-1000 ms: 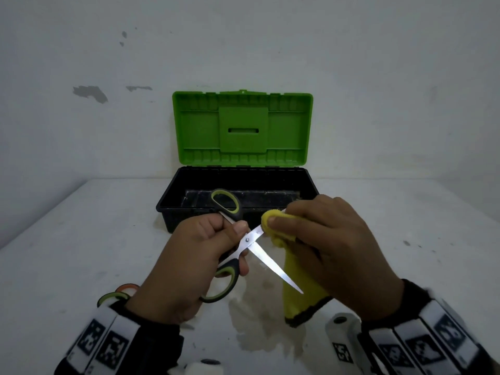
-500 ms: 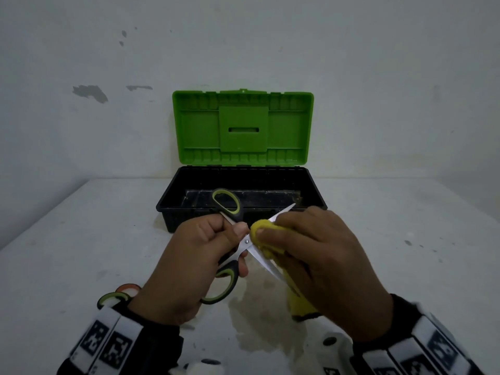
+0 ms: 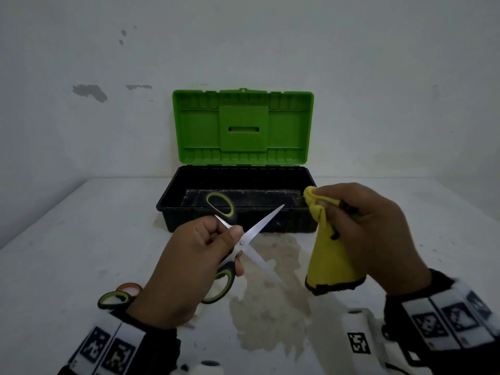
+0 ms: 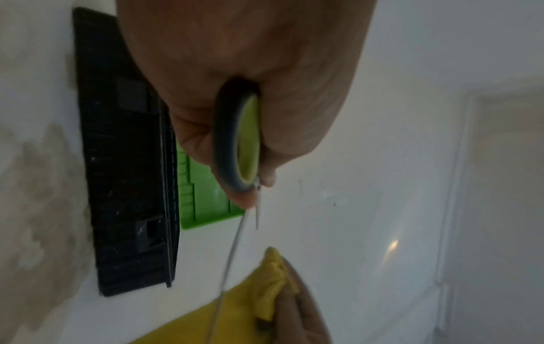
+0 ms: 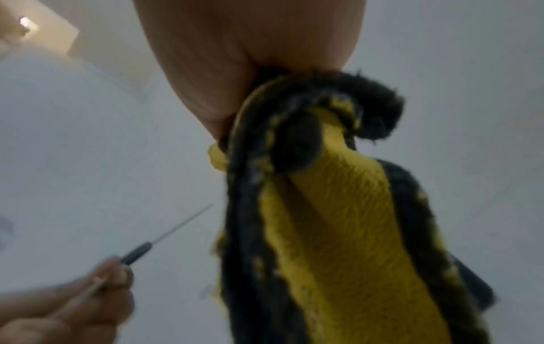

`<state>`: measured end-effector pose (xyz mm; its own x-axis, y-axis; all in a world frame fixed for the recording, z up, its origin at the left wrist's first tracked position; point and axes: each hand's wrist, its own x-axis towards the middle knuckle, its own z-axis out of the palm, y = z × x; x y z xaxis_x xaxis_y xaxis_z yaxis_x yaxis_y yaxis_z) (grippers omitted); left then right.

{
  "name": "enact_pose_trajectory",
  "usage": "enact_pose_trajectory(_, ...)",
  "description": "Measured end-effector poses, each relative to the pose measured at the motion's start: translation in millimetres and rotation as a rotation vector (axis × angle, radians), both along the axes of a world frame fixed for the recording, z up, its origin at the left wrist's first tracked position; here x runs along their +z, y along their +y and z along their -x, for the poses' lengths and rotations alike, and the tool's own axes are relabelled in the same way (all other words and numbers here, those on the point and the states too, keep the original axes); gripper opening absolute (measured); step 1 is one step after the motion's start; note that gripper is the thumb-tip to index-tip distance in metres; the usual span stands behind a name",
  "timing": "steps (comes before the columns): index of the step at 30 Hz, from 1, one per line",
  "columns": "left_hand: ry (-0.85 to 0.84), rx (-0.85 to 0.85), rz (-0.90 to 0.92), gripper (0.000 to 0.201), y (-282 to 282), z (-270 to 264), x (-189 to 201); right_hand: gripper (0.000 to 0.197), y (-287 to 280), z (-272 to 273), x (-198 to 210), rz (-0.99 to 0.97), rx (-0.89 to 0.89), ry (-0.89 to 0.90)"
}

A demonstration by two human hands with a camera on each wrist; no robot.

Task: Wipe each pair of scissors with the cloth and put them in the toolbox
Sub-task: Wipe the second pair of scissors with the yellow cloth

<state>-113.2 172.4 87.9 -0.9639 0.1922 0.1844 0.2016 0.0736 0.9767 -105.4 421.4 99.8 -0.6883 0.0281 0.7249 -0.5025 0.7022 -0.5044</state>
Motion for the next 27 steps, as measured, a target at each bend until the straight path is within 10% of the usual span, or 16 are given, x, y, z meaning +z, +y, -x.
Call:
enact_pose_trajectory(8,0.093,0.023,0.054,0.021,13.0,0.0,5.5,0.026,-48.6,-4.4,4.7,-0.353,0.133,-0.052)
enact_pose_trajectory(27,0.154,0.069,0.066,0.021,11.8,-0.8,-0.7,0.029,-66.2,-7.9,-6.3,-0.29,0.065,0.008)
